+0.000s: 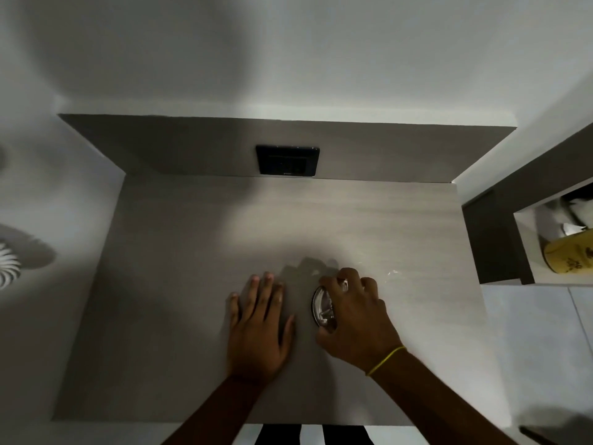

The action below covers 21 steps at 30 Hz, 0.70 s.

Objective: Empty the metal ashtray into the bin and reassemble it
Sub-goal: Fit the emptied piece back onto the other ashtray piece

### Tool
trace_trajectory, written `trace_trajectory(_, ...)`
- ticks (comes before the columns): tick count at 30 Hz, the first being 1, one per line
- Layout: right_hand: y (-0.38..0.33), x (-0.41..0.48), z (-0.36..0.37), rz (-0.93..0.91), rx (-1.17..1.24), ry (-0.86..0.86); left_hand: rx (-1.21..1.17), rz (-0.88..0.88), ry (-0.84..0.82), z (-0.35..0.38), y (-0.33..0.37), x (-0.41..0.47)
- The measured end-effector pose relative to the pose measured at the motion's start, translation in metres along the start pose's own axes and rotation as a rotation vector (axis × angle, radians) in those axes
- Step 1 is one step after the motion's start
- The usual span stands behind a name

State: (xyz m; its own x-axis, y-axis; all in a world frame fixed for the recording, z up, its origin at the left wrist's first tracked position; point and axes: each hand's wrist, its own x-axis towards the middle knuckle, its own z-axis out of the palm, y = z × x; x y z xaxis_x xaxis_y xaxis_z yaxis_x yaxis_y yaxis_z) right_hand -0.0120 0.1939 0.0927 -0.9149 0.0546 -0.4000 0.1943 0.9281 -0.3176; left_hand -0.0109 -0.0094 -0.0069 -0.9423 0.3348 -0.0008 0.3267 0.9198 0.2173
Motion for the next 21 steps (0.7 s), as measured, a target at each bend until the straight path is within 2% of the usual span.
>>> trace_trajectory(12,0.006,0.010,0.016,-0.058,-0.044,0.000,-0.007,0.013,0.002,-0.004,0.000,0.004)
trace_trajectory(17,0.010,0.014,0.024,-0.028,-0.028,-0.098,0.010,-0.008,-0.076,0.003,0.000,-0.004)
trace_trajectory(21,0.006,0.010,-0.003,-0.020,0.025,-0.193,0.058,0.007,-0.117,-0.025,0.005,0.004)
